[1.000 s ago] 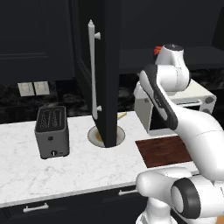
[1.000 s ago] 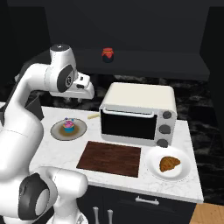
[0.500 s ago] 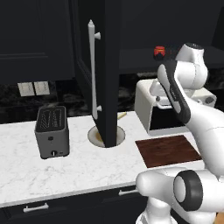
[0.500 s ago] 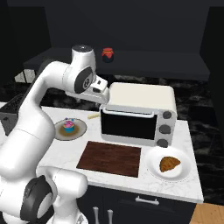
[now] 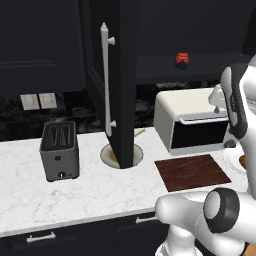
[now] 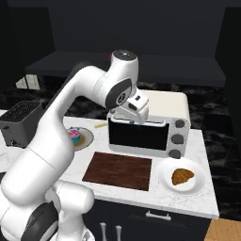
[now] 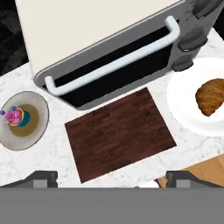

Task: From the different types of pastries on the counter, select a croissant and place it on the cutting board. Then retrieve a jar of jam from the cabinet and place it alongside the croissant on the cutting board.

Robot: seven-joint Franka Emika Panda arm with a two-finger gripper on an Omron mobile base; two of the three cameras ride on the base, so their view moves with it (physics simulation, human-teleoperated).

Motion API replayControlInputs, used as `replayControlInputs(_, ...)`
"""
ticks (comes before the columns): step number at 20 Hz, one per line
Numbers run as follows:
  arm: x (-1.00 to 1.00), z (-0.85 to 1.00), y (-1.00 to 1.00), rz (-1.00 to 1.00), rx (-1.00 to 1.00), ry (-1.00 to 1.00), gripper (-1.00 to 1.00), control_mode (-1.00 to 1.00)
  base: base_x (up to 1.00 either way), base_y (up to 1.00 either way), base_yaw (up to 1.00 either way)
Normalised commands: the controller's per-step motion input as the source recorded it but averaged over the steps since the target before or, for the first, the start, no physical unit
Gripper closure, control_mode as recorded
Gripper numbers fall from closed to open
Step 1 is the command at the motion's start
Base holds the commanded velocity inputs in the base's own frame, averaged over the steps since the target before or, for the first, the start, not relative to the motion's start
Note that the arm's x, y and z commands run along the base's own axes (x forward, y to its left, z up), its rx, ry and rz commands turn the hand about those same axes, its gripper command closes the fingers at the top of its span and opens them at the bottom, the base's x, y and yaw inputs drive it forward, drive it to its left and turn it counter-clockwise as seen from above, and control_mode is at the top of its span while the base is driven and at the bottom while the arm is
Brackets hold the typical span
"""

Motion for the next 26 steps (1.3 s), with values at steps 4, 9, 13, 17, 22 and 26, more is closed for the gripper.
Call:
replayControlInputs(4,-0.82,-0.13,-0.97,-0.18,0.01,0.00,-1.00,-1.00,0.00,0.00,0.00)
replayControlInputs(9,-0.46,-0.43,-0.50,-0.04,0.01,0.00,-1.00,-1.00,0.00,0.00,0.00)
replayControlInputs(13,0.00,0.00,0.00,0.00,0.00,0.00,-1.00,-1.00,0.00,0.00,0.00)
replayControlInputs(17,0.00,-0.27,0.15,0.00,-0.01,0.00,-1.00,-1.00,0.00,0.00,0.00)
replayControlInputs(22,0.00,-0.49,0.18,0.00,-0.04,0.04,-1.00,-1.00,0.00,0.00,0.00)
replayControlInputs(26,0.20,-0.50,0.00,0.00,-0.04,0.05,-1.00,-1.00,0.00,0.00,0.00)
